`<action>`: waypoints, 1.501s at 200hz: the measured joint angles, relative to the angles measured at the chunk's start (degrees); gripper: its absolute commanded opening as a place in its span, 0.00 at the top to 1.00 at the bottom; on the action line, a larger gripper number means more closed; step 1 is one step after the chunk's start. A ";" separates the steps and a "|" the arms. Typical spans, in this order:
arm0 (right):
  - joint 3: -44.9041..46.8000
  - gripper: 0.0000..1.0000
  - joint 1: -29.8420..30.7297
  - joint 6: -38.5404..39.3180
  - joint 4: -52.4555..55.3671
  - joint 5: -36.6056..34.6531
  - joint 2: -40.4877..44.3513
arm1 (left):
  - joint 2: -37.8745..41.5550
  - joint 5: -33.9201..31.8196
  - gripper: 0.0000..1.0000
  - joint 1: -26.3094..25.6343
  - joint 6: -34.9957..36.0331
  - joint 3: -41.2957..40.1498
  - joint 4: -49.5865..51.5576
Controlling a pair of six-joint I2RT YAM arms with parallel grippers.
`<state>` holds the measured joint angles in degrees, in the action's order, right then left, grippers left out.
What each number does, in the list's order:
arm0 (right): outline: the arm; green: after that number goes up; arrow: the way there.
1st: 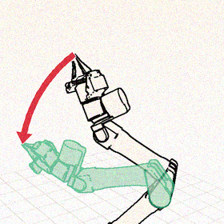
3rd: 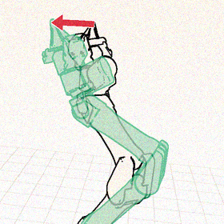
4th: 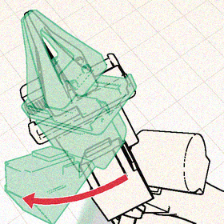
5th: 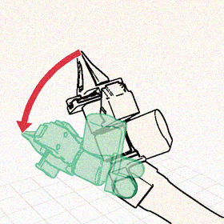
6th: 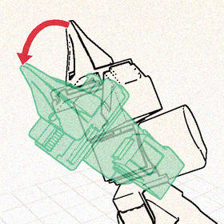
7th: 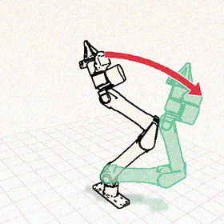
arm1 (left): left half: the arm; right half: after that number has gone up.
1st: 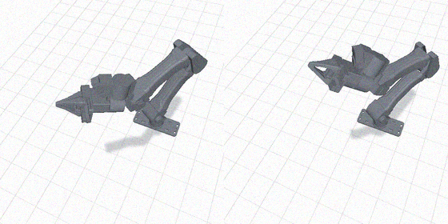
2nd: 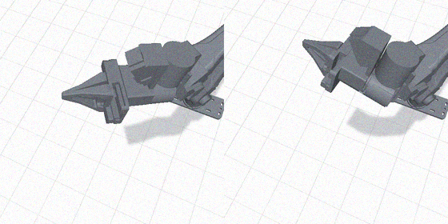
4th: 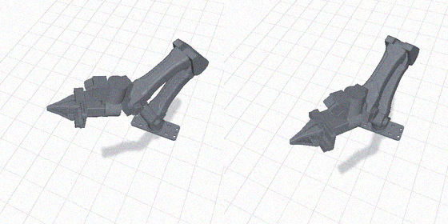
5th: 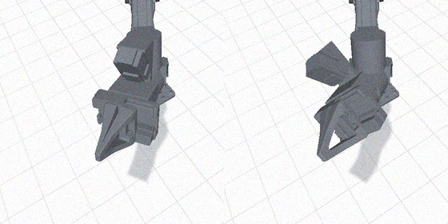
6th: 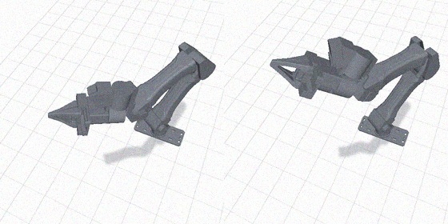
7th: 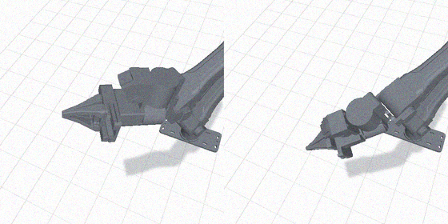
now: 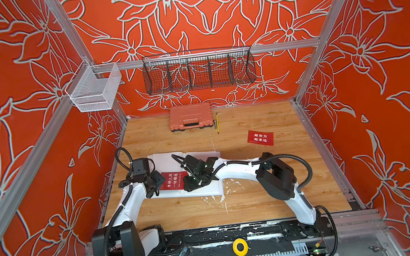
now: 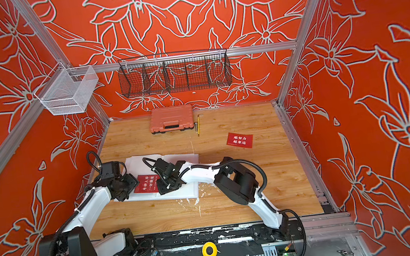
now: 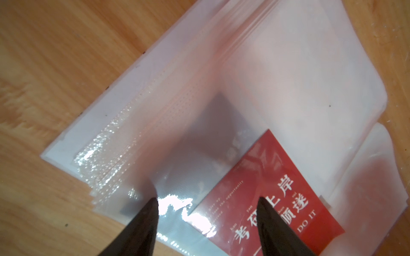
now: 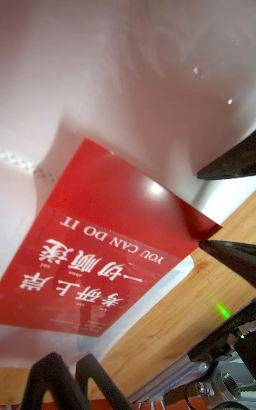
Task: Place the photos into the photo albums
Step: Insert the photo into the photo album.
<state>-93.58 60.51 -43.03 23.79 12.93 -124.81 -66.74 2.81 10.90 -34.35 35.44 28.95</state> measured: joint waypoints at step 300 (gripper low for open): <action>-2.54 0.37 -1.14 0.81 2.27 0.68 0.59 | 2.14 -0.17 0.38 0.02 -0.02 -0.90 -0.13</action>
<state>-96.12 59.37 -42.22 26.06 13.61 -124.22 -64.60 2.63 10.92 -34.37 34.54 28.82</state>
